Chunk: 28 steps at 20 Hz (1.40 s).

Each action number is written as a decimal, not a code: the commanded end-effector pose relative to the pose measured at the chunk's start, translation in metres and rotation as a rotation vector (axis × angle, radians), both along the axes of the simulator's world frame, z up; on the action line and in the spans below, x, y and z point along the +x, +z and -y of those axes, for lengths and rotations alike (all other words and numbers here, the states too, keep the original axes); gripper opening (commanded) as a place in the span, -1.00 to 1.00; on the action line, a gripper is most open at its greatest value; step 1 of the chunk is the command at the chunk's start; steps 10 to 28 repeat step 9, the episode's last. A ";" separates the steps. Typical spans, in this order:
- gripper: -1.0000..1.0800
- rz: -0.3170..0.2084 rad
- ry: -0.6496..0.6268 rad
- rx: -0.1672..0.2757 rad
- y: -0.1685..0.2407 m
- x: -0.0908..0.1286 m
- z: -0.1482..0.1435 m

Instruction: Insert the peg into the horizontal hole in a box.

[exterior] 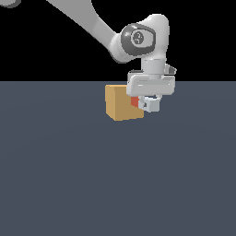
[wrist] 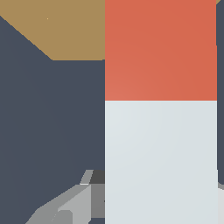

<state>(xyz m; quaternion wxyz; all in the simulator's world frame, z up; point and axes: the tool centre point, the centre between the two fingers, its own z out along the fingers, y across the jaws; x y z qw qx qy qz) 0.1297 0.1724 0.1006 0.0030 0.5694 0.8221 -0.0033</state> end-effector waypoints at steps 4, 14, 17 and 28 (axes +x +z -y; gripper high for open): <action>-1.00 0.002 0.016 0.008 0.002 -0.018 -0.052; -1.00 0.002 0.016 0.008 0.003 -0.023 -0.064; -1.00 0.002 0.016 0.008 0.003 -0.023 -0.064; -1.00 0.002 0.016 0.008 0.003 -0.023 -0.064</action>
